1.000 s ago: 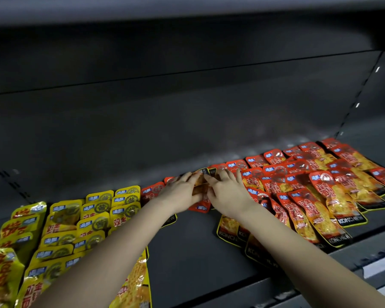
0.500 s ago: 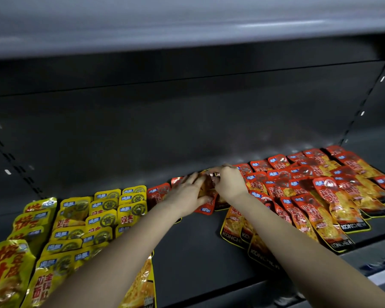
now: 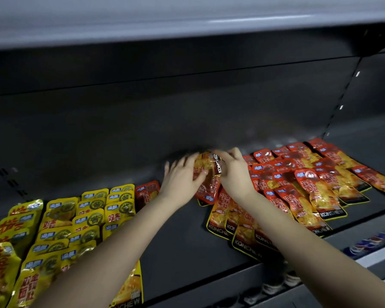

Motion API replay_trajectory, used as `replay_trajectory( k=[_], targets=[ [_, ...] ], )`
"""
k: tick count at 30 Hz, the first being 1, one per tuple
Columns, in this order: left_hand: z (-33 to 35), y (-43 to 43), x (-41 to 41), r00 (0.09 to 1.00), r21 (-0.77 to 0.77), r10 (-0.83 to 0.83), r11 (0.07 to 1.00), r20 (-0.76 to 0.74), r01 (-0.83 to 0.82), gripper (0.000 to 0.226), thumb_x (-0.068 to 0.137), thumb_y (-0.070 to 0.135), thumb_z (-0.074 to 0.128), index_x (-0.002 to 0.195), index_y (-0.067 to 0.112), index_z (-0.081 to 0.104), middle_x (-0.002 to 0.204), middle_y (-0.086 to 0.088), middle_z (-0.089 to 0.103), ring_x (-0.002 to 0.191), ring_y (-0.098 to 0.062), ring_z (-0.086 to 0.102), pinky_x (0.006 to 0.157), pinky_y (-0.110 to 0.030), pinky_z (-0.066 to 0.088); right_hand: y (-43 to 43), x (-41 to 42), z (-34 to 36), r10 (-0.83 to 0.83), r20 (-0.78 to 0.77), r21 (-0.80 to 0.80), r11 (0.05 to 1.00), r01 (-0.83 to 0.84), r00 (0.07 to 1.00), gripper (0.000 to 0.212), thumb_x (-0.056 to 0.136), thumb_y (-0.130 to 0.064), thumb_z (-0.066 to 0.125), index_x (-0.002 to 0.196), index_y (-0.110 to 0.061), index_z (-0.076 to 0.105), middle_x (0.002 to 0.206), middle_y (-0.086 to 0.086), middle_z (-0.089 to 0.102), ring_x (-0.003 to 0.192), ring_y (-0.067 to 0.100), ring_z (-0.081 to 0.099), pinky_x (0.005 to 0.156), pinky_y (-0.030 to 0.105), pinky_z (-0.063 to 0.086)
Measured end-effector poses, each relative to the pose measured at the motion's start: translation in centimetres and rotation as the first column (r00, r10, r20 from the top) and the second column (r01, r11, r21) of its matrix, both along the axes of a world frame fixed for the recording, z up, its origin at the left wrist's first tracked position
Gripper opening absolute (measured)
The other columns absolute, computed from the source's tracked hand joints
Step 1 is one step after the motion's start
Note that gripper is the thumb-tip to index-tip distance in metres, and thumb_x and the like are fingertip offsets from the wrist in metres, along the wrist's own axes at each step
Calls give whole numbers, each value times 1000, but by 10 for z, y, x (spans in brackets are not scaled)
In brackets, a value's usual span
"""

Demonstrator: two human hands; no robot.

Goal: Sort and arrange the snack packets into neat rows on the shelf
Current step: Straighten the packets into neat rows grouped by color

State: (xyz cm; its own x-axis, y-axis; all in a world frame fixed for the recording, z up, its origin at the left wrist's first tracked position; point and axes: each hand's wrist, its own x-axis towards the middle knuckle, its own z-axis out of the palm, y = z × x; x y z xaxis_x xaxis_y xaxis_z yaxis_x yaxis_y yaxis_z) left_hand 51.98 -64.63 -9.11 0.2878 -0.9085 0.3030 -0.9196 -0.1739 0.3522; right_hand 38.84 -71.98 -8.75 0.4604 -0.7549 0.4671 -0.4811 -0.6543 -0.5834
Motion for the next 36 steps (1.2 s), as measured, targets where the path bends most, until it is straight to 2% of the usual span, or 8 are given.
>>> replay_trajectory(
  k=[6,11,14,18,26,29,32,36],
  targets=[
    [38,-4,-8,983,-204,-54,979,-177,17,56,93,42,51,143,23,34,134,-6,53,121,-28,51,100,-42,42,4,-22,14,6,169,-139,990,18,986,46,81,18,49,120,-5,61,99,5,44,90,12,44,74,-3,31],
    [55,2,-17,939,-89,-62,995,-338,34,46,84,44,64,127,30,53,109,10,63,106,-10,59,85,-25,45,8,-32,18,80,213,-229,973,-30,974,41,83,15,49,116,-6,64,97,8,49,90,11,47,77,-4,31],
    [42,14,-20,896,-50,-60,998,-439,42,32,76,36,75,105,26,66,94,10,69,88,-7,65,80,-30,53,13,-38,8,124,208,-204,976,-80,970,41,85,12,49,116,-10,64,98,2,47,89,6,47,78,-1,33],
    [20,31,-25,848,-6,32,999,-529,-41,22,74,32,78,89,24,64,84,5,71,78,-13,68,72,-33,54,20,-37,-10,185,183,-165,974,-156,965,42,84,11,47,114,-12,65,100,5,53,91,7,50,82,1,34],
    [-13,67,-27,635,-115,180,912,-751,-394,29,68,45,68,90,28,59,92,2,71,88,-18,68,85,-48,53,44,-10,-14,312,230,78,938,-337,922,39,91,-1,49,127,-16,55,112,-2,55,102,3,49,89,4,35],
    [-21,80,-26,613,-127,215,876,-760,-465,43,69,49,70,104,25,59,98,3,70,91,-16,67,87,-46,52,55,2,-18,404,176,144,891,-429,898,44,91,-15,57,134,-16,48,119,0,54,110,10,49,93,11,37],
    [-29,91,-29,622,-115,268,855,-736,-505,47,80,25,72,121,17,51,110,0,65,100,-15,62,93,-40,49,64,16,-26,451,105,161,872,-463,886,58,86,-14,63,139,-15,41,124,7,54,116,20,51,100,33,42],
    [-39,102,-33,660,-138,298,841,-690,-523,57,83,15,69,133,15,43,126,-3,59,116,-19,57,101,-34,43,76,31,-33,448,63,224,864,-450,892,63,85,-1,56,143,-12,34,126,11,50,113,25,54,99,32,42]
  ],
)
